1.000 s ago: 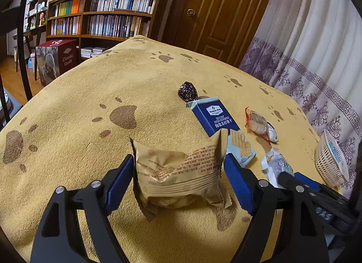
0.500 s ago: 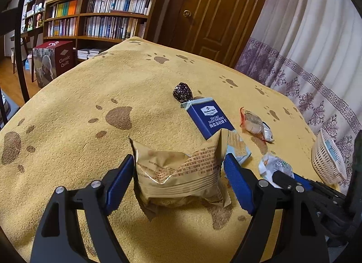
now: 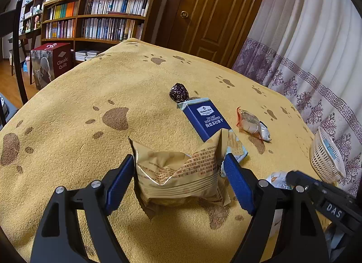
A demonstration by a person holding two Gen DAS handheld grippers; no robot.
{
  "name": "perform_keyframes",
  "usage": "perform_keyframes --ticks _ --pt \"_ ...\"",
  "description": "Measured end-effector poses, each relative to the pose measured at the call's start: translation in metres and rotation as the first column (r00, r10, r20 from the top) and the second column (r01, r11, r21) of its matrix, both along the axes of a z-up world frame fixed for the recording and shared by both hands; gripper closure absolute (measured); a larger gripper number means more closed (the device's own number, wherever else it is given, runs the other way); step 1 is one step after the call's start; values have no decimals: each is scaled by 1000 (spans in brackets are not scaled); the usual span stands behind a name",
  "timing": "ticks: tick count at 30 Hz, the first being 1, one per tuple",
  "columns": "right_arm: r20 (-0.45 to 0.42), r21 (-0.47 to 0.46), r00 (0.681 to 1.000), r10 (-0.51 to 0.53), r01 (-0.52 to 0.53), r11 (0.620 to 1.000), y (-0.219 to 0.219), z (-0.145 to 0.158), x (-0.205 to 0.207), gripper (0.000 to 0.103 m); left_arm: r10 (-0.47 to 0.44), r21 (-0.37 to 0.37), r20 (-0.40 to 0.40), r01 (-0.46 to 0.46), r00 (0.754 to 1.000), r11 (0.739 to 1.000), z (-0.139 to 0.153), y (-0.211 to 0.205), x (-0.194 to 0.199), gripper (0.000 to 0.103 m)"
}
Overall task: Organize snacks
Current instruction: 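Lift the white bag with the right tool and carry it toward the basket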
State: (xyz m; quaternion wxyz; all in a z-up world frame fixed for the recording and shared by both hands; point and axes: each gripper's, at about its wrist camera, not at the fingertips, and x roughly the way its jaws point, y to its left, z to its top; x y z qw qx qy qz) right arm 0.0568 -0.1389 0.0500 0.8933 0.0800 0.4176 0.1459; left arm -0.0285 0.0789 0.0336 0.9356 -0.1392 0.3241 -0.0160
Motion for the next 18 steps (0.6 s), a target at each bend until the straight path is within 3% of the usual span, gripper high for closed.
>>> perform_keyframes --ticks 1,2,8,14,16,18 --pt "-5 11 1000 -9 9 1000 -2 -1 -1 40 0 0 0 0 1000 1000 0 0 0 23" --pt "-6 20 1000 -17 17 1000 -3 -2 -2 38 -1 2 0 1 1000 1000 0 0 0 23" --pt "-25 -33 1000 -5 4 999 6 -12 -7 38 -9 6 2 9 1000 1000 -1 -3 -1 23" --pt "-49 -142 999 -3 -4 990 23 -32 2 38 -12 10 0 12 1000 1000 -2 -3 -1 23" --pt "-34 -179 999 8 -14 984 27 -33 1 43 -14 11 1 14 1000 1000 -1 -3 -1 23" --pt "-16 -211 1000 14 -17 977 29 -33 -2 58 -16 14 1 15 1000 1000 -1 -3 -1 23"
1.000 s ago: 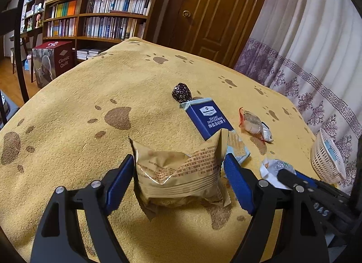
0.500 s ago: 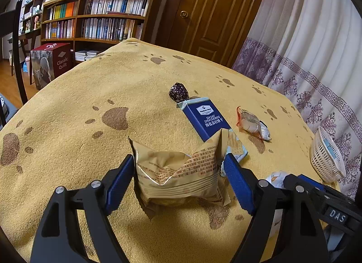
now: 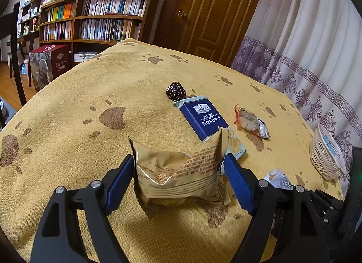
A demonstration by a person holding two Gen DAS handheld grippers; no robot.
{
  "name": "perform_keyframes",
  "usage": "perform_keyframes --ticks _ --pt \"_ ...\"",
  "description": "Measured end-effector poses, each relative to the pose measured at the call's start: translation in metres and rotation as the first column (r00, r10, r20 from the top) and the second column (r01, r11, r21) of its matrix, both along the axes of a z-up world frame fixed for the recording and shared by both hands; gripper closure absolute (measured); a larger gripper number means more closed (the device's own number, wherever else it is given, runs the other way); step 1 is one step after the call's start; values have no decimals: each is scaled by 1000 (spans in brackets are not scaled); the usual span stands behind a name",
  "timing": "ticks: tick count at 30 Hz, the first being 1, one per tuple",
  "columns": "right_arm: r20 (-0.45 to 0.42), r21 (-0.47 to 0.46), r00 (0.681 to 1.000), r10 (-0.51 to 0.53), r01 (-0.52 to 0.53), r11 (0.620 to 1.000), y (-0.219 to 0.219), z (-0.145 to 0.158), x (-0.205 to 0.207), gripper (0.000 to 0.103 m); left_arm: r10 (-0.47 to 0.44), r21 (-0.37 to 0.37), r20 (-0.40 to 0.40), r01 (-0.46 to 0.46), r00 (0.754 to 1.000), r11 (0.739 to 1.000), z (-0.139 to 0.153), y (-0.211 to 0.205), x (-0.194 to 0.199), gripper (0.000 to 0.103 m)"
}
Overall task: Organize snacks
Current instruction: 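Lift the white bag with the right tool and carry it toward the basket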
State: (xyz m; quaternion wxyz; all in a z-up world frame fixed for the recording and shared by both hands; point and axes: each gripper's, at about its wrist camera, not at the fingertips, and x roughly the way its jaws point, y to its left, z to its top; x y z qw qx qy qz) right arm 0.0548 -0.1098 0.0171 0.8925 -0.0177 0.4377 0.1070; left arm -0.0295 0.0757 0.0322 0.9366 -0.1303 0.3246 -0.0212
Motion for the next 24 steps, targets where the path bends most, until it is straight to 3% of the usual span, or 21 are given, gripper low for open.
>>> perform_keyframes --ticks 2,4,24 --pt "2 6 1000 5 -5 1000 -2 1 -1 70 -3 2 1 3 1000 1000 0 -1 -1 23" --pt "3 23 1000 3 -3 1000 -6 3 -2 71 -5 5 1 4 1000 1000 -1 -1 -1 23" --pt "141 141 981 -133 113 984 -64 64 -19 72 -9 61 4 9 1000 998 -2 -11 0 23"
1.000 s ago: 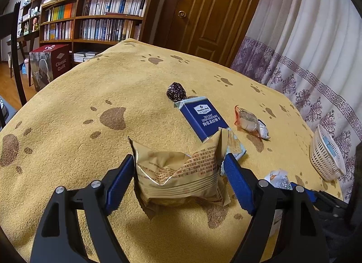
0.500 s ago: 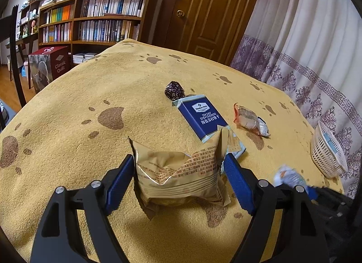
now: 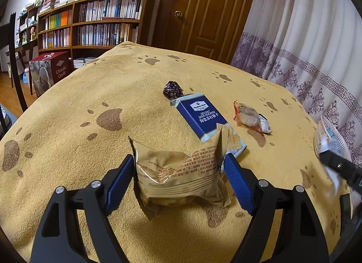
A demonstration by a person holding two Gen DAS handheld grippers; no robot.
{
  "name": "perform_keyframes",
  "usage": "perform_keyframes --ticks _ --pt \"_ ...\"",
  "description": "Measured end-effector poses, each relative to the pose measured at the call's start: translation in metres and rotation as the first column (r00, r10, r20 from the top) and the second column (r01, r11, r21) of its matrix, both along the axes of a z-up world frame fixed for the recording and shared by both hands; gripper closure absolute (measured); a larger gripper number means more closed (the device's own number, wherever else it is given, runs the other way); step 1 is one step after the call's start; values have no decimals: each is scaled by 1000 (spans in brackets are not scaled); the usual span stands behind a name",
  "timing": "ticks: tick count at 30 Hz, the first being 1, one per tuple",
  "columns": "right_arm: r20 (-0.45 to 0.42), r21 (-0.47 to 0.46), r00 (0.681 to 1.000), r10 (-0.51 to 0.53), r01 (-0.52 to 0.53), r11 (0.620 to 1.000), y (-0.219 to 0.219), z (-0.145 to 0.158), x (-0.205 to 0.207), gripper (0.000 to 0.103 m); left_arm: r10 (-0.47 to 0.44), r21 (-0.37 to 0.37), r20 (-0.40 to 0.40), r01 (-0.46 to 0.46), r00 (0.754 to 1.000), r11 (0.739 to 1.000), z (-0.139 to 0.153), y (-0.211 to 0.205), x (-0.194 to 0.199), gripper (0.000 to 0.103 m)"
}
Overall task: Organize snacks
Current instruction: 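Lift the white bag with the right tool and carry it toward the basket, then lower the white bag into the white basket and open the right tool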
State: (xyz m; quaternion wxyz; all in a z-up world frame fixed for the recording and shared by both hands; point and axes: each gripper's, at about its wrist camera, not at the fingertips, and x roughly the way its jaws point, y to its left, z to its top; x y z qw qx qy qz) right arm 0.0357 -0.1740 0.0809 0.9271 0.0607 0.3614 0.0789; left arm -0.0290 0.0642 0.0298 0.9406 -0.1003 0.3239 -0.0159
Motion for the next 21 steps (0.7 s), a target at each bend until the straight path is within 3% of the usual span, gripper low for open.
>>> perform_keyframes --ticks 13,21 --pt "49 25 983 -175 174 985 -73 18 -14 72 -12 12 8 12 1000 1000 -1 -3 0 23" --pt "87 53 941 -327 323 945 -140 31 -23 72 -32 12 14 32 999 999 2 -4 -4 23"
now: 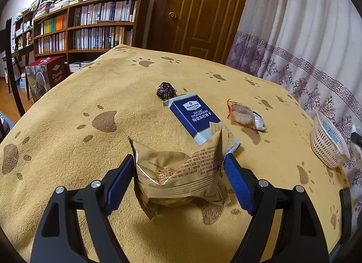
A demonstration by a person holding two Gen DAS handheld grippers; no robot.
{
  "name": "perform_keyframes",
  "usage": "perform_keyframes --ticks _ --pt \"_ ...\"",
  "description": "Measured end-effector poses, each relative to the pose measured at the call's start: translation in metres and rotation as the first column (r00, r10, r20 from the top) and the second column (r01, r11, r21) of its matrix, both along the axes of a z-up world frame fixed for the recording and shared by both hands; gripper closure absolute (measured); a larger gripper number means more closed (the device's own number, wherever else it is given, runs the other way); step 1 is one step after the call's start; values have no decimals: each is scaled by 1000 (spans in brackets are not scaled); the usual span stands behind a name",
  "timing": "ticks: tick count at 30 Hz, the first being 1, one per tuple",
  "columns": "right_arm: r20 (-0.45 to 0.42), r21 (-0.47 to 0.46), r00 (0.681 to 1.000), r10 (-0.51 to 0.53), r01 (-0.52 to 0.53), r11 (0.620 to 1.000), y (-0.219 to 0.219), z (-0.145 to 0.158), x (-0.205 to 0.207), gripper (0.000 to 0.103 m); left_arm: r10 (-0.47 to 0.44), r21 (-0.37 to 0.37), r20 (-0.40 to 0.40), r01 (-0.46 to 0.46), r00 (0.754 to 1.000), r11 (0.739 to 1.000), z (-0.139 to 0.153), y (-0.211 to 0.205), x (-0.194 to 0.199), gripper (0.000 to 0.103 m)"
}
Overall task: Organize snacks
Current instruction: 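Lower the white bag into the white basket and open the right tool, then carry the bread packet into the white basket and open the left tool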
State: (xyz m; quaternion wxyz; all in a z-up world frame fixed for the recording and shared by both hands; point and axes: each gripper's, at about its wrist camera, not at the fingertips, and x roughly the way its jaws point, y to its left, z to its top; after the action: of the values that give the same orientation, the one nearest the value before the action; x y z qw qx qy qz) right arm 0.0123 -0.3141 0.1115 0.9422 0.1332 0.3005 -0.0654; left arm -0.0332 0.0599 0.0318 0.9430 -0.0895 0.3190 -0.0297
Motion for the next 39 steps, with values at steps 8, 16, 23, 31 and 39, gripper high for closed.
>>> perform_keyframes --ticks 8,16,23,31,39 --pt "-12 9 994 -109 109 994 -56 -4 23 72 -5 -42 -27 4 1000 999 3 3 -2 23" --pt "-37 101 989 -142 145 984 -97 -21 50 64 -7 -15 -8 7 1000 1000 15 -5 -8 23" --pt "2 81 994 -113 112 990 -86 -22 25 57 -30 13 6 30 1000 999 26 -22 -8 23" --pt "13 -40 997 -73 74 996 -64 -25 6 57 -84 59 18 83 996 995 35 -55 -8 23" --pt "-87 -127 996 -28 17 992 -61 -47 35 57 -139 74 19 138 990 988 46 -88 -7 23"
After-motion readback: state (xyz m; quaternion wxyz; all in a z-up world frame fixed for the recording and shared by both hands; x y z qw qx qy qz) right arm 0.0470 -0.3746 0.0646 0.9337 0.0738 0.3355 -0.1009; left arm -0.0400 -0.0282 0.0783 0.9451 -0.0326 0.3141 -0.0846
